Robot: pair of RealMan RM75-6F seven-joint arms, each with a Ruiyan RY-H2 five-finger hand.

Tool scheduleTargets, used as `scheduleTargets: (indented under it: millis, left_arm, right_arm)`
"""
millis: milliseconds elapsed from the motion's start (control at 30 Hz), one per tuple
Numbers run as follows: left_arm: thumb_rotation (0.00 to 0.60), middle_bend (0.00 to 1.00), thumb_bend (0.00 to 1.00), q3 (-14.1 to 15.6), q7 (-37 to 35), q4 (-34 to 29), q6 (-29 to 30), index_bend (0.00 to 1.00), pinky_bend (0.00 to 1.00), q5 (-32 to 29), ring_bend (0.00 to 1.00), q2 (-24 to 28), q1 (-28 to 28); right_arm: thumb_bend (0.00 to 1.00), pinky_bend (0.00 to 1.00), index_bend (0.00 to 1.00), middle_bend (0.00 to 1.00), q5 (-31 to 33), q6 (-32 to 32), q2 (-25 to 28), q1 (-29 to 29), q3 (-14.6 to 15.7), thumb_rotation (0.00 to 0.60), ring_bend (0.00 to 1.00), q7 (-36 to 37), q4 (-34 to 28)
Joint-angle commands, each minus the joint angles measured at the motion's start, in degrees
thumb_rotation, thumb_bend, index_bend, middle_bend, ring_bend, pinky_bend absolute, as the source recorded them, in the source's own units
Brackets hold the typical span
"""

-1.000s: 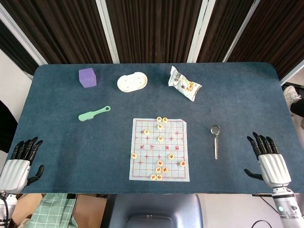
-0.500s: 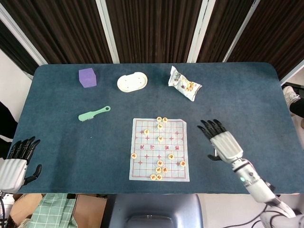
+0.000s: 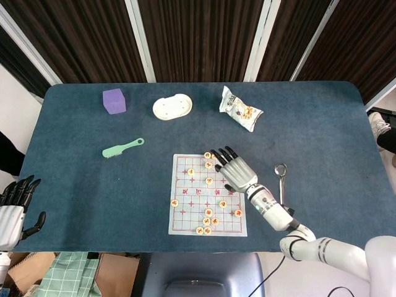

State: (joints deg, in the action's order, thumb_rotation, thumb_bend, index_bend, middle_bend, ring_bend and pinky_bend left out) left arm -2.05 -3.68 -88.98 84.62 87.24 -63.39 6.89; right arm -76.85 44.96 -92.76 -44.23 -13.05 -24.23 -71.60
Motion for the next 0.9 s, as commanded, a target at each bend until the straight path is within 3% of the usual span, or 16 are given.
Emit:
scheduleTargets:
  millis: [33, 133, 900]
  left_arm:
    - [0.6, 0.0, 0.42, 0.0, -0.2, 0.1, 0.0, 0.0, 0.02, -0.1, 0.0, 0.0, 0.0]
    - [0.6, 0.0, 0.42, -0.1, -0.3, 0.0, 0.2, 0.0, 0.02, 0.0, 0.0, 0.0, -0.1]
    - [0.6, 0.0, 0.42, 0.0, 0.5, -0.2, 0.2, 0.0, 0.02, 0.0, 0.0, 0.0, -0.3]
  right_arm:
    - [0.42, 0.0, 0.53, 0.0, 1.1, -1.7, -3.0, -2.2, 0.6, 0.6, 0.0, 0.6, 3.7]
    - [0.46, 0.0, 0.54, 0.0, 1.5, -2.1, -4.1, -3.0, 0.9, 0.6, 0.0, 1.3, 5.3]
    - [0.46, 0.0, 0.54, 0.0, 4.0, -3.2, -9.3, -6.8, 2.1, 0.6, 0.0, 4.4, 11.7]
